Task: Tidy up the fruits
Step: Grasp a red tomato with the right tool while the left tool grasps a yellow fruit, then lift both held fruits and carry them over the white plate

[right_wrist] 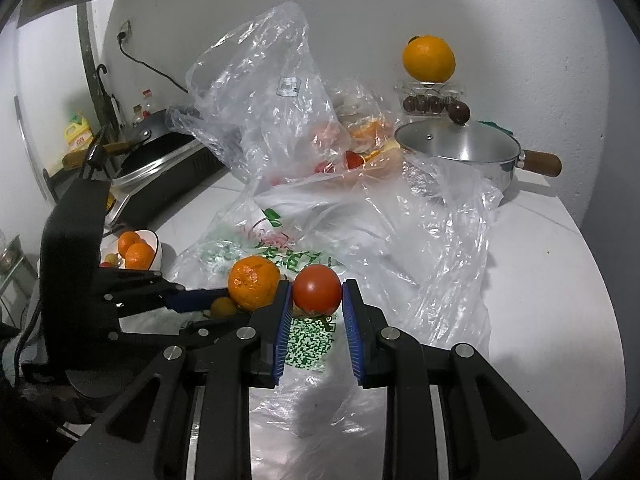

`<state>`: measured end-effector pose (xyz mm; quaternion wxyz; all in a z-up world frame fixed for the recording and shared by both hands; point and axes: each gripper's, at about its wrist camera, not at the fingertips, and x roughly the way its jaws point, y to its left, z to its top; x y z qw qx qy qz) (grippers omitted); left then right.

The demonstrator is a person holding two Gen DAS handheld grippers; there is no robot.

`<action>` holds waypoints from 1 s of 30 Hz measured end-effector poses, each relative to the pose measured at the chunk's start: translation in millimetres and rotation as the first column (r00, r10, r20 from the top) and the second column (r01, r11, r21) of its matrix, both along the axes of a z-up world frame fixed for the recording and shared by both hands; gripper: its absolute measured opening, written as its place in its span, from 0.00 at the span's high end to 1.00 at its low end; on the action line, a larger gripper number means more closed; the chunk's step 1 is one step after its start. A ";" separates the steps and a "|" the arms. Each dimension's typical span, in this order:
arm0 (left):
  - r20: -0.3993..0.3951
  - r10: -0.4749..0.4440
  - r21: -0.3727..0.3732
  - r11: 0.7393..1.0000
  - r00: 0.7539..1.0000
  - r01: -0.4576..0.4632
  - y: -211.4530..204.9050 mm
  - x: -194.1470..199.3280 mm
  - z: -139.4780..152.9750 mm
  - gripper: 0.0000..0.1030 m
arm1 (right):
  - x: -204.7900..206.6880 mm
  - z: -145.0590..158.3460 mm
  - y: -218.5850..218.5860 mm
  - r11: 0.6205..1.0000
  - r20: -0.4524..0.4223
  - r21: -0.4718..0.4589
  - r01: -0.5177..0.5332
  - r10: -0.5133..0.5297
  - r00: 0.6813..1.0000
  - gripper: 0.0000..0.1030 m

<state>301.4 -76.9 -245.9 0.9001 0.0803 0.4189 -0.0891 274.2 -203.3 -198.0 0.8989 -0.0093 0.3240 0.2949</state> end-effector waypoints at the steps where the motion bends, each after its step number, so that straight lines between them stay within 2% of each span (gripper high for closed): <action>1: 0.003 -0.003 0.003 1.000 1.000 0.003 -1.4 -1.0 0.2 0.76 | -0.7 1.0 0.1 1.000 0.002 -0.001 0.000 0.000 1.000 0.74; 7: 0.022 -0.022 -0.003 1.000 1.000 0.022 -6.0 -12.5 3.5 0.76 | -6.9 8.6 -0.6 1.000 0.018 -0.011 0.008 -0.008 1.000 0.74; 14: 0.077 -0.060 -0.030 0.998 0.995 0.062 -8.7 -35.6 24.0 0.76 | -21.3 20.1 -1.0 1.000 0.042 -0.019 0.020 -0.019 0.999 0.74; 30: 0.176 -0.032 -0.074 0.996 0.984 0.046 15.7 -83.5 66.0 0.76 | -65.3 49.0 18.0 0.999 0.103 -0.049 0.015 -0.010 0.995 0.74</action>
